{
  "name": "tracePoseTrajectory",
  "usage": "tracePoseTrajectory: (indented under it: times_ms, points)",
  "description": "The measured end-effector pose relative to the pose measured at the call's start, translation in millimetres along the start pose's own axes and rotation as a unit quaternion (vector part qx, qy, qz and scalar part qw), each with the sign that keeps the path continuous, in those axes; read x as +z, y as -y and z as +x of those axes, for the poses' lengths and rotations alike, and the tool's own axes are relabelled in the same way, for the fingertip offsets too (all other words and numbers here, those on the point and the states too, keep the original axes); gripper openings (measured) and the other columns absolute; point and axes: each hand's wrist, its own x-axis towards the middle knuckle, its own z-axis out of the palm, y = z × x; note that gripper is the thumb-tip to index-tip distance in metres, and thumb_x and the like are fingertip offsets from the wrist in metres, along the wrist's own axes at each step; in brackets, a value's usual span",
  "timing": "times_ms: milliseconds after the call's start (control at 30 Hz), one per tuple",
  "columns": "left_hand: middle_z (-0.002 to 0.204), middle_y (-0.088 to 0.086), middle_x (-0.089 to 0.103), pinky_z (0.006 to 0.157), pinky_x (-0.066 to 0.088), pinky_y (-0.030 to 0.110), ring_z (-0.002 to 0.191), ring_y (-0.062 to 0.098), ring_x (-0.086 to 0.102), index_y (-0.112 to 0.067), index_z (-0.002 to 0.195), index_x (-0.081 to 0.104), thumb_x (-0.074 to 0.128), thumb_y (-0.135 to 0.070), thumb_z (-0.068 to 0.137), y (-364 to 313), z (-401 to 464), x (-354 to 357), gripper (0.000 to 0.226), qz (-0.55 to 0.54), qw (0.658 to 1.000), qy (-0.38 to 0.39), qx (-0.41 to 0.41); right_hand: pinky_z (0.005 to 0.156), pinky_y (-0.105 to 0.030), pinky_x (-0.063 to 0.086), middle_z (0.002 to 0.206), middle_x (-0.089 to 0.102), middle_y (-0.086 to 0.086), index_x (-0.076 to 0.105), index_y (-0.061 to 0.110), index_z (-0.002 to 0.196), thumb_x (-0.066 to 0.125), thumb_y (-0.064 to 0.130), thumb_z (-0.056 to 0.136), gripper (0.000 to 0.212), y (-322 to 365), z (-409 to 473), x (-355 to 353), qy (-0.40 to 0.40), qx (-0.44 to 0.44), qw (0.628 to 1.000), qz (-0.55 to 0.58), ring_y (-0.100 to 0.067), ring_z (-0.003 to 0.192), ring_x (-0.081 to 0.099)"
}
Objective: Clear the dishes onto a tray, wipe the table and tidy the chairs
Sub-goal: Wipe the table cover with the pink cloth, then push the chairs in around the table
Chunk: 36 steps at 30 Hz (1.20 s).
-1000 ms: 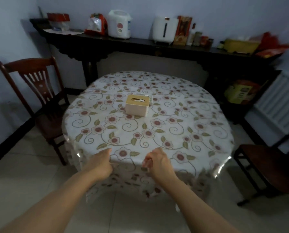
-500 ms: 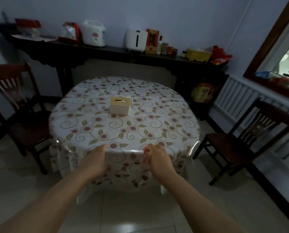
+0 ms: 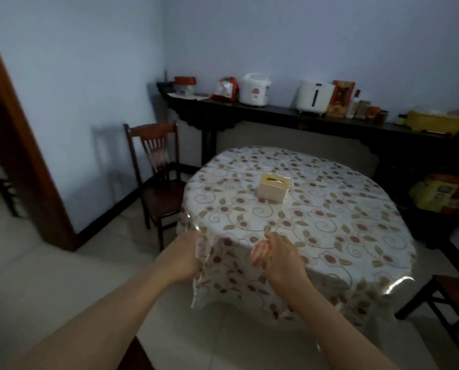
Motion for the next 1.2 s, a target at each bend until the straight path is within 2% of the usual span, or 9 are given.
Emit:
tracePoseTrajectory:
  times_ms: [133, 233, 300, 400, 667, 767, 900, 1033, 1200]
  points:
    - [0.136, 0.007, 0.045, 0.083, 0.039, 0.015, 0.128, 0.023, 0.044, -0.009, 0.134, 0.043, 0.051, -0.018, 0.094, 18.1, -50.7, -15.7, 0.043, -0.002, 0.996, -0.031, -0.080, 0.082, -0.026, 0.049, 0.098, 0.058, 0.001, 0.054, 0.015, 0.106, 0.055, 0.017, 0.093, 0.014, 42.1, -5.0, 16.3, 0.028, -0.061, 0.998, 0.016, -0.015, 0.092, 0.056]
    - [0.157, 0.008, 0.020, 0.112, 0.022, 0.026, 0.142, 0.021, 0.024, -0.012, 0.151, 0.015, 0.049, -0.025, 0.096, 49.5, -89.0, -21.3, 0.066, -0.004, 0.989, -0.049, -0.141, 0.074, -0.024, 0.045, 0.092, 0.058, -0.001, 0.059, 0.009, 0.098, 0.052, 0.016, 0.094, 0.011, 78.8, -19.7, 24.1, 0.034, -0.119, 0.992, 0.024, -0.014, 0.084, 0.054]
    - [0.159, 0.007, 0.014, 0.115, 0.017, 0.027, 0.144, 0.020, 0.020, -0.013, 0.152, 0.008, 0.048, -0.028, 0.097, 66.4, -118.0, -25.9, 0.070, -0.004, 0.983, -0.057, -0.174, 0.072, -0.031, 0.048, 0.085, 0.062, -0.006, 0.061, 0.004, 0.091, 0.052, 0.016, 0.094, 0.016, 100.7, -32.1, 32.9, 0.038, -0.152, 0.987, 0.047, -0.016, 0.076, 0.055]
    - [0.159, 0.007, 0.015, 0.114, 0.017, 0.026, 0.143, 0.020, 0.021, -0.013, 0.152, 0.008, 0.047, -0.029, 0.098, 86.8, -162.0, -31.1, 0.069, -0.005, 0.975, -0.085, -0.205, 0.074, -0.042, 0.053, 0.079, 0.064, -0.004, 0.061, 0.012, 0.083, 0.054, 0.024, 0.091, 0.016, 128.7, -52.3, 56.7, 0.065, -0.190, 0.976, 0.085, -0.018, 0.071, 0.061]
    - [0.160, 0.007, 0.007, 0.116, 0.015, 0.028, 0.146, 0.019, 0.014, -0.014, 0.153, 0.004, 0.049, -0.028, 0.097, 140.2, -315.3, -58.2, 0.073, -0.021, 0.949, -0.153, -0.276, 0.065, -0.022, 0.058, 0.079, 0.070, 0.005, 0.062, 0.016, 0.082, 0.060, 0.012, 0.092, 0.011, 244.7, -151.3, 86.5, 0.156, -0.285, 0.936, 0.138, 0.000, 0.071, 0.067]
    - [0.158, 0.006, 0.014, 0.114, 0.024, 0.032, 0.143, 0.021, 0.021, -0.013, 0.152, 0.011, 0.051, -0.025, 0.096, 158.3, -391.7, -71.8, 0.070, -0.017, 0.936, -0.178, -0.303, 0.065, -0.019, 0.058, 0.087, 0.070, 0.004, 0.062, 0.016, 0.094, 0.058, 0.016, 0.093, 0.004, 295.6, -203.5, 96.9, 0.214, -0.283, 0.921, 0.161, -0.001, 0.074, 0.067]
    - [0.151, 0.010, 0.032, 0.109, 0.035, 0.035, 0.134, 0.026, 0.038, -0.011, 0.146, 0.026, 0.053, -0.023, 0.091, 187.6, -502.6, -81.5, 0.062, -0.004, 0.922, -0.197, -0.335, 0.063, -0.024, 0.058, 0.088, 0.070, 0.004, 0.061, 0.014, 0.099, 0.060, 0.013, 0.092, 0.008, 365.1, -292.1, 103.2, 0.216, -0.334, 0.901, 0.170, -0.003, 0.075, 0.067]
    - [0.150, 0.006, 0.032, 0.110, 0.031, 0.034, 0.137, 0.025, 0.034, -0.014, 0.147, 0.024, 0.054, -0.024, 0.091, 206.6, -606.3, -85.3, 0.064, -0.001, 0.903, -0.221, -0.368, 0.056, -0.005, 0.046, 0.077, 0.059, 0.010, 0.054, 0.017, 0.102, 0.057, 0.012, 0.093, 0.011, 426.9, -382.2, 103.3, 0.236, -0.368, 0.880, 0.187, 0.000, 0.069, 0.062]
    - [0.155, 0.005, 0.025, 0.114, 0.026, 0.033, 0.142, 0.022, 0.027, -0.015, 0.151, 0.016, 0.059, -0.026, 0.090, 230.6, -717.2, -89.0, 0.075, -0.003, 0.878, -0.249, -0.408, 0.064, -0.019, 0.052, 0.092, 0.059, -0.002, 0.054, 0.011, 0.102, 0.065, 0.021, 0.087, 0.021, 502.3, -476.0, 120.8, 0.253, -0.432, 0.841, 0.208, -0.008, 0.072, 0.058]
